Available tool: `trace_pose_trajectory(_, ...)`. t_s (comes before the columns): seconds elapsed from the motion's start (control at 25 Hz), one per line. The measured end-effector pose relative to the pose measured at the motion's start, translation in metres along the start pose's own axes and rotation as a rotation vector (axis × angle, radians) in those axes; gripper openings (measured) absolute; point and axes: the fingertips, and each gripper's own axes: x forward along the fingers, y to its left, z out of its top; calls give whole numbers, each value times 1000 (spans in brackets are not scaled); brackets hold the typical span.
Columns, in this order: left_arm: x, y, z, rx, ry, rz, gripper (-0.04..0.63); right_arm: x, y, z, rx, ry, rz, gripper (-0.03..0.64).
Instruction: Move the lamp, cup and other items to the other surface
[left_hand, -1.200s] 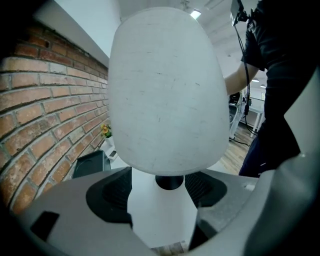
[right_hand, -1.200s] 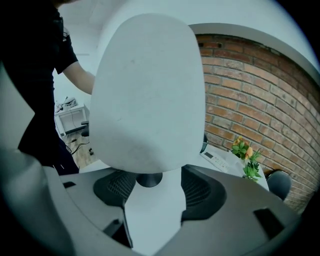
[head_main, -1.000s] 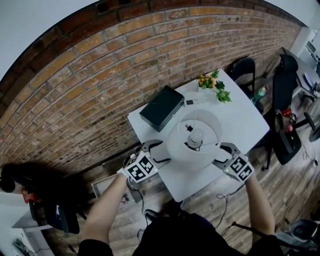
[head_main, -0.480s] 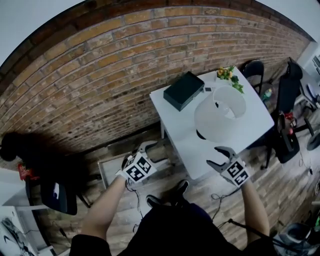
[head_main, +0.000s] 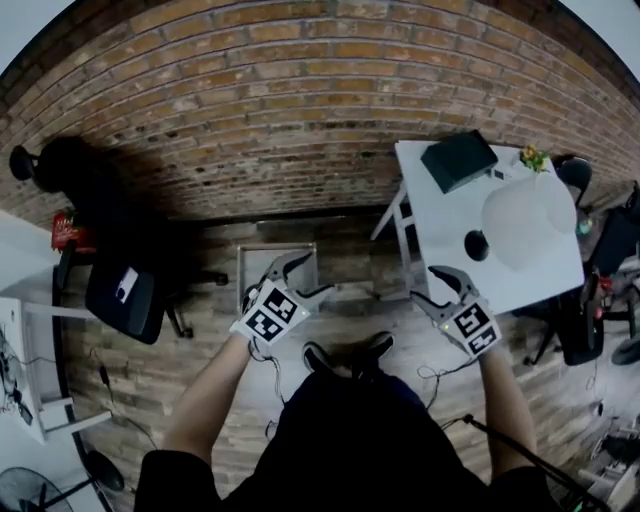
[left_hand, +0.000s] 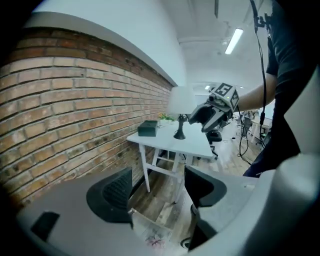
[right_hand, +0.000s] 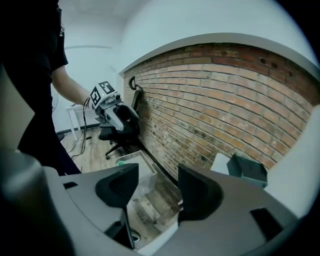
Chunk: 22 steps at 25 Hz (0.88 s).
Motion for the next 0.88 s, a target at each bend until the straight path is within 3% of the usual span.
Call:
trace_pose_trajectory(0.36,-103,38,-123,-164,51,193,324,103,89,56,-180,-12,209,254)
trace_pose_trajectory(0.64,-129,43,-184,-209,122,246,324,143,127,70,-202,-2,304,253)
trace_pose_trajectory(0.88,-126,36,-225,-260,195,271,324,177,141,50,-161,19,415,253)
